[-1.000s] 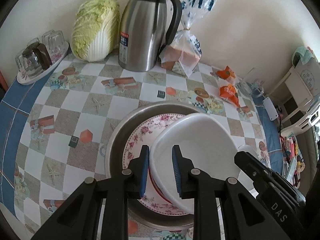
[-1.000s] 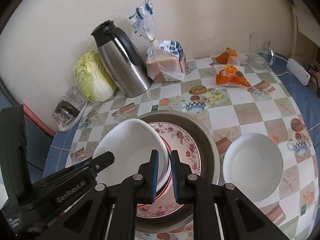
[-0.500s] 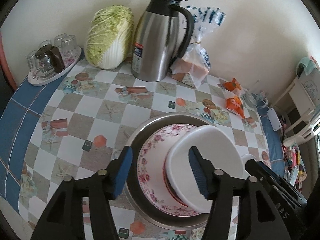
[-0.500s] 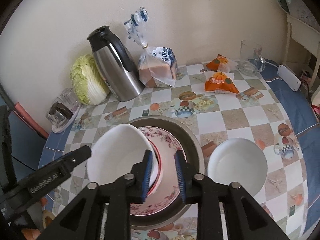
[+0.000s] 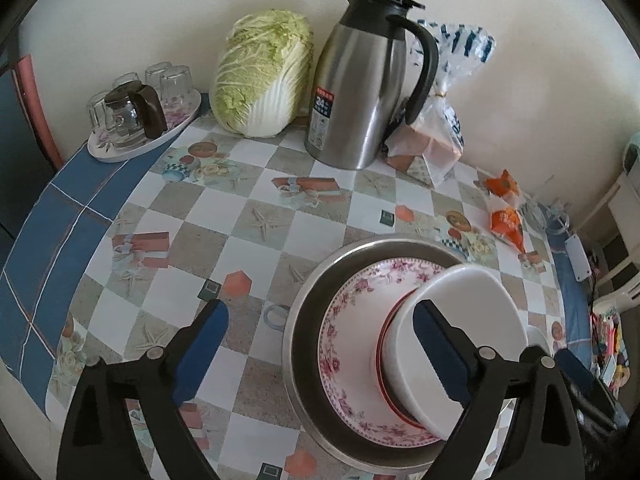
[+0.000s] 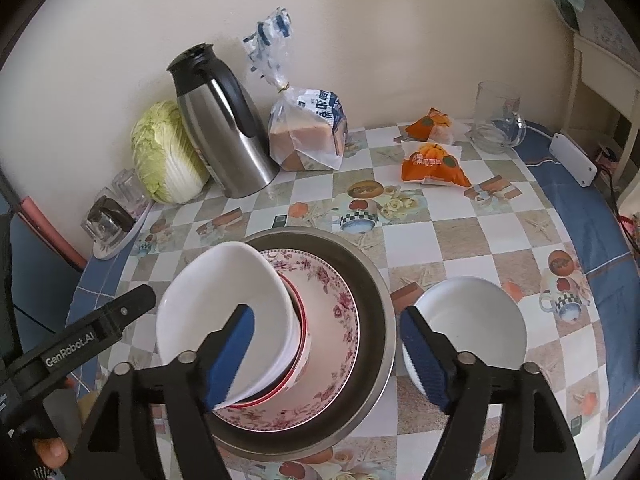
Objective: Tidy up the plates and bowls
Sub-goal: 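Move both grippers to the rim of the plain white round bowl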
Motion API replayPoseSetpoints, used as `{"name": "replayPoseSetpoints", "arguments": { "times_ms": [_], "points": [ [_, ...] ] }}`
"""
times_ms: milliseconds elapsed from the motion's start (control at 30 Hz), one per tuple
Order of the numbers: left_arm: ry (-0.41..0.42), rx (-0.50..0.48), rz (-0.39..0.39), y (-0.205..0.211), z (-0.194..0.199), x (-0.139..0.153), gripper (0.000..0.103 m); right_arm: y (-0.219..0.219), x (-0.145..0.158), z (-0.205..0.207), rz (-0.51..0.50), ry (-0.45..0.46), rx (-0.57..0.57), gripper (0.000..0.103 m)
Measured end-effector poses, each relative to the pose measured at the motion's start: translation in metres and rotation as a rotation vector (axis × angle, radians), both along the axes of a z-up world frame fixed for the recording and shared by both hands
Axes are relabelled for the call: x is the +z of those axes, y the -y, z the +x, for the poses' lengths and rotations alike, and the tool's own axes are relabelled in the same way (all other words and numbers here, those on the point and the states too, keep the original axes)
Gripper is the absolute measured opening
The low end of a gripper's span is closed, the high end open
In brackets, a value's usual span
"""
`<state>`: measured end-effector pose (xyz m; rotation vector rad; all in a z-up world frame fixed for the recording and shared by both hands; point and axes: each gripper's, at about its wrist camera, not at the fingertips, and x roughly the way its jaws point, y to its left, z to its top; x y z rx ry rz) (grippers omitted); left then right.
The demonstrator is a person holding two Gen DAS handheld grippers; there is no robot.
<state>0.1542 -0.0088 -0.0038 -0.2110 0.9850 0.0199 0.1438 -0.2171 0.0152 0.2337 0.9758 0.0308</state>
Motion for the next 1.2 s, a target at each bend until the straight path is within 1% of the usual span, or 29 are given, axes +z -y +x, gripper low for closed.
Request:
{"name": "replayPoseSetpoints", "arguments": {
  "times_ms": [33, 100, 333, 667, 767, 967, 1200],
  "points": [
    [0.004, 0.004, 0.004, 0.000, 0.000, 0.001, 0.094, -0.001, 0.000, 0.000, 0.003, 0.004, 0.006, 0.094],
    [0.007, 0.013, 0.013, -0.002, 0.000, 0.001, 0.094, -0.002, 0.000, 0.000, 0.009, 0.016, 0.012, 0.103],
    [0.007, 0.026, 0.022, -0.004, -0.001, 0.000, 0.094, 0.002, -0.001, 0.000, 0.012, 0.012, -0.001, 0.103],
    [0.053, 0.033, 0.028, -0.002, -0.010, 0.017, 0.094, 0.017, 0.009, -0.006, 0.019, 0.040, -0.008, 0.103],
    [0.068, 0.025, 0.017, 0.003, -0.013, 0.023, 0.094, 0.037, 0.013, -0.010, 0.025, 0.050, -0.053, 0.103],
    [0.090, -0.037, -0.063, 0.024, -0.019, 0.034, 0.094, 0.079, 0.016, -0.019, 0.013, 0.048, -0.150, 0.103],
    [0.116, -0.131, -0.087, 0.067, -0.027, 0.048, 0.094, 0.128, 0.016, -0.035, -0.006, 0.043, -0.243, 0.103]
  ]
}}
